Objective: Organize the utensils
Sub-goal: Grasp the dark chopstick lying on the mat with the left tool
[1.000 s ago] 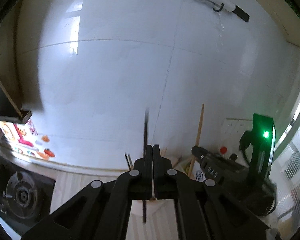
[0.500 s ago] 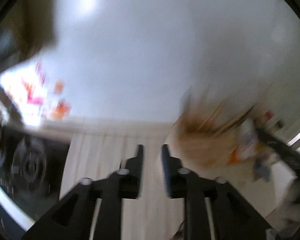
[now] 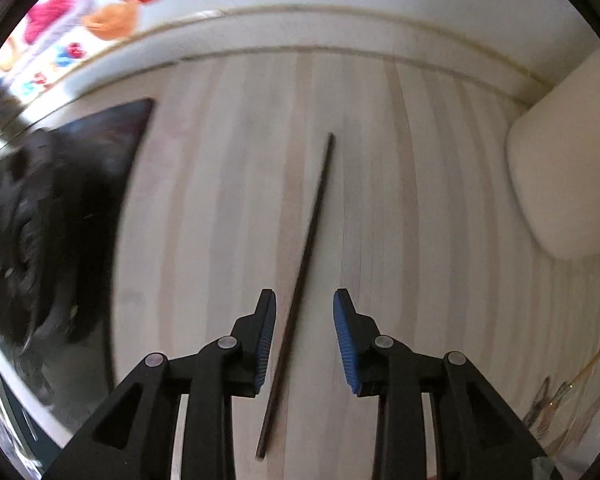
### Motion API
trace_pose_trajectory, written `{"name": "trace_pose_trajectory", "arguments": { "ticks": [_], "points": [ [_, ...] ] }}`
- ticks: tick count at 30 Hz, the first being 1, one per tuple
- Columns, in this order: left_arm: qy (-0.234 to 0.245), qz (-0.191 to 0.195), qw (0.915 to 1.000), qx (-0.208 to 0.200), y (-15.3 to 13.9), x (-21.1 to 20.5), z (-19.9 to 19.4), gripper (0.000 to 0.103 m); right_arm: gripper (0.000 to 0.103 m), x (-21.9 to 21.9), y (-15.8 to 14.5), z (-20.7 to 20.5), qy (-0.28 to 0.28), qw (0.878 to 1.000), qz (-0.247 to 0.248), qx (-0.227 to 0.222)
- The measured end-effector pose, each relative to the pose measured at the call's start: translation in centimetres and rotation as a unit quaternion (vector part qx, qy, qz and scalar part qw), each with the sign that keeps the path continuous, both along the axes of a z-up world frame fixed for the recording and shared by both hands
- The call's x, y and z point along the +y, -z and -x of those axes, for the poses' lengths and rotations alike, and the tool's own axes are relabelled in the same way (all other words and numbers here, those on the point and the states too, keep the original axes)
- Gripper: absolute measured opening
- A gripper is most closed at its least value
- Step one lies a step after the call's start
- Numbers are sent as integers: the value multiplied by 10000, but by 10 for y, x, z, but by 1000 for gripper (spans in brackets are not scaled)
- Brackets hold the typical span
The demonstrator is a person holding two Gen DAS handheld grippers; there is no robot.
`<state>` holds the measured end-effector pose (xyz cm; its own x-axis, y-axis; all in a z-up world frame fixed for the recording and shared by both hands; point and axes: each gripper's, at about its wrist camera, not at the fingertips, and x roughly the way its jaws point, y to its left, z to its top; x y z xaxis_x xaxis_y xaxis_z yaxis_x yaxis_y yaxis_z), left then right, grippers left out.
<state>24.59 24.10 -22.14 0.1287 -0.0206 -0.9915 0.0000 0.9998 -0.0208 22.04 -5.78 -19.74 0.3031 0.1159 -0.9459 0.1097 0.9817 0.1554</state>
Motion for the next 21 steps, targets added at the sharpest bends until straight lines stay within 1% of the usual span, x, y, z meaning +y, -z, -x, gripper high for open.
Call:
{"name": "trace_pose_trajectory", "arguments": {
  "ticks": [2,3,4,5,6,8,10,11,13,17,19,21],
  "points": [
    [139,-9,9997,217,19,-2,-8,29,7,5,20,-1,92,9998,67,134],
    [167,5,9999,42,17,-2,-9,29,7,5,30,-4,165,9996,24,229],
    [214,-46,9997,72,19,-2,-12,29,7,6,38,-6,241,9993,33,301],
    [201,-14,9998,25,18,-2,-14,24,7,7,44,-7,296,9990,45,340],
    [149,26,9999,10,18,0,-16,22,7,7,50,-9,342,9986,33,401],
    [92,30,10000,-24,15,-2,-15,5,7,4,60,-12,500,9974,-9,512],
    [-7,81,10000,6,14,-4,-12,4,7,1,67,-13,602,9963,-56,612],
    [-33,74,10000,15,13,-9,-7,4,7,-1,70,-16,650,9956,-101,673],
    [-90,194,9997,67,11,-17,7,4,7,-6,78,-18,736,9938,-132,817],
    [-305,615,9973,260,6,-42,51,3,7,-7,88,-23,731,9918,-80,1044],
    [-433,895,9945,339,4,-55,74,3,7,-3,92,-29,658,9910,-35,1161],
    [-478,1003,9933,316,0,-65,88,3,7,1,95,-27,536,9904,-8,1274]
  ]
}}
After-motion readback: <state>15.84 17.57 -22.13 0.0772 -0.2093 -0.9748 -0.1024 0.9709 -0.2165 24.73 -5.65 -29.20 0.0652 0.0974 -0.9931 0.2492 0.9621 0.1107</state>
